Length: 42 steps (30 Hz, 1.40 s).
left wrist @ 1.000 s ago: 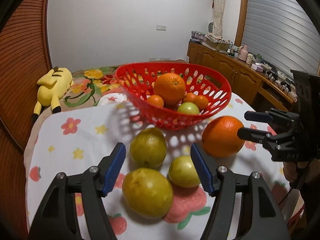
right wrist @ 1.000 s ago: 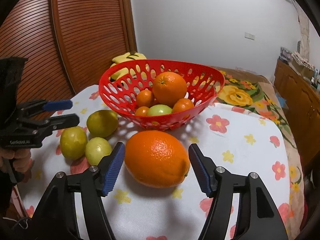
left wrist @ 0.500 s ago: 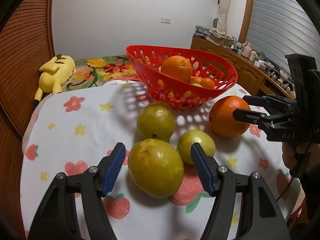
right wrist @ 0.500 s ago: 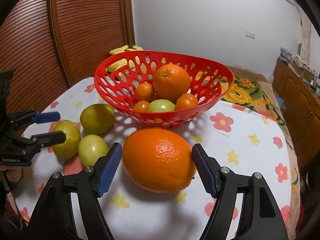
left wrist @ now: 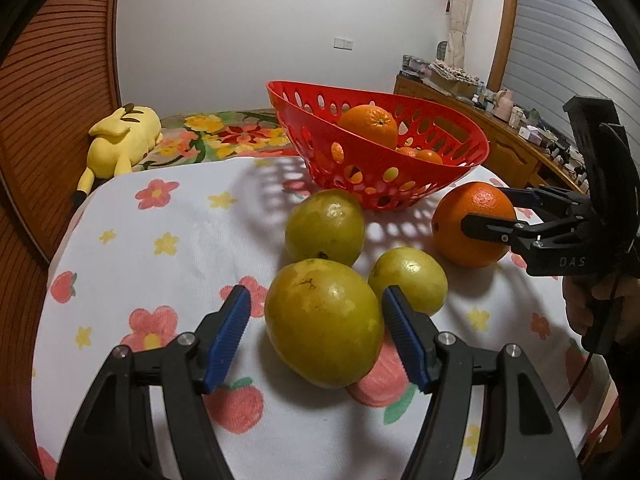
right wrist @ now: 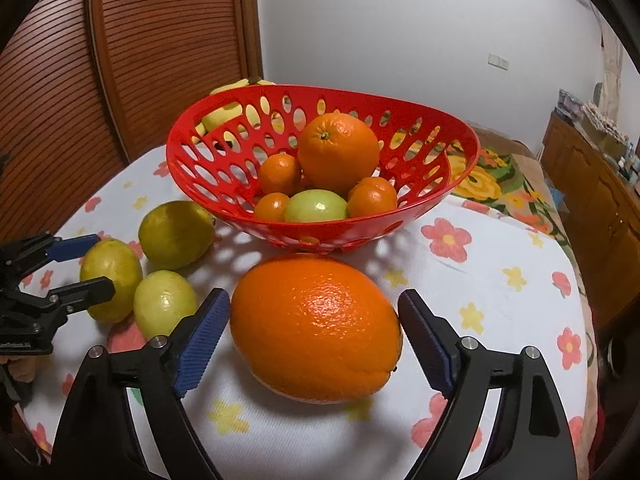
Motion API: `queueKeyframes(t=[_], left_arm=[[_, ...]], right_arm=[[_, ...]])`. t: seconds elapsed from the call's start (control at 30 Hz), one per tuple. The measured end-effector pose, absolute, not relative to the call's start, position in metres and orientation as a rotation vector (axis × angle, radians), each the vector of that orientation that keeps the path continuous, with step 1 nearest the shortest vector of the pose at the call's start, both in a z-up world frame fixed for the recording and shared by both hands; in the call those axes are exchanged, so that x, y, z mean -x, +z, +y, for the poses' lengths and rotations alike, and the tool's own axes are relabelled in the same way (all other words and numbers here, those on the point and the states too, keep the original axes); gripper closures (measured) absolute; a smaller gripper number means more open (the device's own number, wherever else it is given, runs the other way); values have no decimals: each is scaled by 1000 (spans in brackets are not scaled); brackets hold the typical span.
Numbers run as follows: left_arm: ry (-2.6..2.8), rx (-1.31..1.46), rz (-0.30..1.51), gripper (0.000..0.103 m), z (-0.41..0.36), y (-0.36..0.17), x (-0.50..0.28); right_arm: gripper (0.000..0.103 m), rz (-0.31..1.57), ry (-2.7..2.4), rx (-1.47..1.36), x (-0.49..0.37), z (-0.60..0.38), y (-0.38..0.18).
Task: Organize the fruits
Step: 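Grasp the large navel orange with the right gripper while the left gripper grasps the large yellow-green pomelo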
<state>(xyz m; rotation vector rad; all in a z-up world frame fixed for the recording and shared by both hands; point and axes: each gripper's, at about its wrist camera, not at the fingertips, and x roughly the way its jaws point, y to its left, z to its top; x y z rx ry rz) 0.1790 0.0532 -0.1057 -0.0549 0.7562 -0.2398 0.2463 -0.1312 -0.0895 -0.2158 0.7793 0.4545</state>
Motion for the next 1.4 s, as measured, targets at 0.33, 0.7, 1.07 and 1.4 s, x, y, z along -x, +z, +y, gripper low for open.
queueKeyframes(t=[0.33,0.7,1.07,1.4], left_arm=[[-241,43,755,34,49,-106,-179],[-249,58,755,32,50,-110,-179],[-266,74,771,32,49,-114,-183],[-273,57,763,40,45,-113,-181]], right_arm=[[12,845,463,224,-259,-118,-106],[13,859,457,204,-243,-130,-112],[13,809,467,169,-233,-136,-116],[12,799,468,168,-233,-135,-117]])
